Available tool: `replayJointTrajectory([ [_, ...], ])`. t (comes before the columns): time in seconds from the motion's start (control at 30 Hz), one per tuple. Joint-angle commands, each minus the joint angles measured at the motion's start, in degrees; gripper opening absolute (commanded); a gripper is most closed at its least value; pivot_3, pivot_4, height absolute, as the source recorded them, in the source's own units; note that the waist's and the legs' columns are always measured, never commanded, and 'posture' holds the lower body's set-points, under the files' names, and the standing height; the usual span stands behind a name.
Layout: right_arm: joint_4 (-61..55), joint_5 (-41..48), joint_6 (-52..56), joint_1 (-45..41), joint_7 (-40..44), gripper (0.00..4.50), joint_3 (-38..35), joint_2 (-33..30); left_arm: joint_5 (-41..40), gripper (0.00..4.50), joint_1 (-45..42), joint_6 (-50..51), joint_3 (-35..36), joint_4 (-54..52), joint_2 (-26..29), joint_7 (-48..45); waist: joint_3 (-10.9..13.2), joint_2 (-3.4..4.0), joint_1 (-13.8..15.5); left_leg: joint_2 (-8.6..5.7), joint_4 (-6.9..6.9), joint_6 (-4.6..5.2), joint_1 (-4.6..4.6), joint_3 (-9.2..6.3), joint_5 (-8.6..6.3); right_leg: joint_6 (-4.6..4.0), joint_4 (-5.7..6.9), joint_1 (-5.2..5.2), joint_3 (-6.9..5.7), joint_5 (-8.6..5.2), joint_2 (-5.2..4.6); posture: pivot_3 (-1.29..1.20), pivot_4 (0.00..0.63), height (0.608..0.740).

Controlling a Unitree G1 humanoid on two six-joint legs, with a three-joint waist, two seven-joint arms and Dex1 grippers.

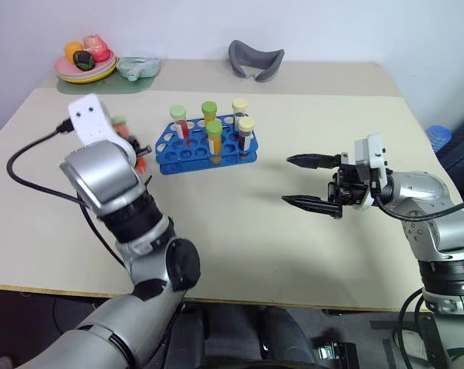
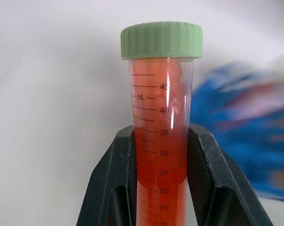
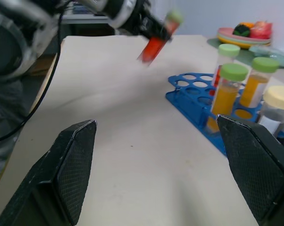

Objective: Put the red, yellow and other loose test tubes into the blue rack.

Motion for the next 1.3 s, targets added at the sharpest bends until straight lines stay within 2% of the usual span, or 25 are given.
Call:
replayJointTrajectory([
  [0.03, -1.73, 1.47, 0.28, -0.57, -1.53, 4.19, -1.49, 0.83, -10.06, 0.82, 6.8, -17.68, -8.71, -9.4, 3.97, -2.29, 0.0, 0.0, -0.18, 0.02, 0.0, 0.0, 0.03, 0.01, 0.0, 0.0, -0.04, 0.0, 0.02, 0.0, 0.01, 0.0, 0.15, 0.74],
  [0.13, -1.52, 1.13, 0.62, -0.56, -4.09, 4.19, -1.57, 1.82, -16.34, 0.82, 13.42, -34.78, -11.24, -4.74, 5.92, 1.89, -0.01, 0.02, -0.16, 0.07, -0.02, 0.21, 0.23, 0.08, -0.12, 0.0, -0.05, 0.08, 0.14, 0.0, 0.04, 0.0, 0.15, 0.74],
  [0.27, -2.71, 0.8, 1.0, 0.58, -7.45, 4.19, -2.06, 2.91, -20.07, 0.82, 19.05, -53.58, -13.8, 4.09, 8.4, 9.81, -0.01, 0.02, 0.14, 0.03, 0.08, 0.3, 0.32, 0.07, -0.16, -0.01, -0.06, 0.2, 0.2, 0.0, 0.02, 0.0, 0.15, 0.74],
  [0.43, -6.71, 1.89, 2.38, 3.9, -10.8, 4.19, -2.87, 2.87, -24.37, 0.82, 24.02, -71.06, -14.9, 17.1, 8.18, 19.45, -0.01, 0.02, 0.37, 0.03, 0.09, 0.38, 0.26, 0.04, -0.21, -0.01, -0.08, 0.16, 0.21, 0.0, 0.02, 0.0, 0.15, 0.74],
  [0.57, -8.3, 1.92, 3.1, 4.71, -12.51, 4.19, -3.11, 2.62, -27.88, 0.82, 22.82, -83.2, -15.71, 29.11, 7.28, 25.13, -0.01, 0.02, 0.31, 0.0, 0.12, 0.38, 0.26, 0.04, -0.21, -0.01, -0.08, 0.17, 0.21, 0.0, 0.04, 0.0, 0.15, 0.74],
  [0.67, -9.21, 2.27, 3.94, 4.71, -13.09, 4.19, -3.55, 2.06, -28.78, 0.82, 20.7, -88.9, -16.68, 37.4, 7.32, 28.25, -0.01, 0.02, 0.34, -0.03, 0.12, 0.38, 0.26, 0.08, -0.21, 0.0, -0.09, 0.18, 0.2, 0.0, 0.06, 0.0, 0.15, 0.74],
  [0.9, -10.42, 2.83, 5.28, 4.63, -13.89, 4.19, -4.62, 0.8, -31.39, 0.82, 18.68, -97.89, -18.89, 48.46, 7.46, 30.7, -0.01, 0.02, 0.18, -0.07, 0.11, 0.39, 0.26, 0.11, -0.2, 0.0, -0.09, 0.17, 0.19, 0.0, 0.08, 0.0, 0.15, 0.74],
  [1.3, -11.55, 3.18, 6.89, 3.99, -14.68, 4.19, -5.25, 0.36, -33.83, 0.82, 21.04, -105.57, -18.5, 56.87, 9.61, 35.14, -0.07, 0.09, 0.05, -0.08, 0.1, 0.39, 0.34, 0.11, -0.2, 0.0, -0.09, 0.23, 0.19, 0.0, 0.09, 0.0, 0.15, 0.74],
])
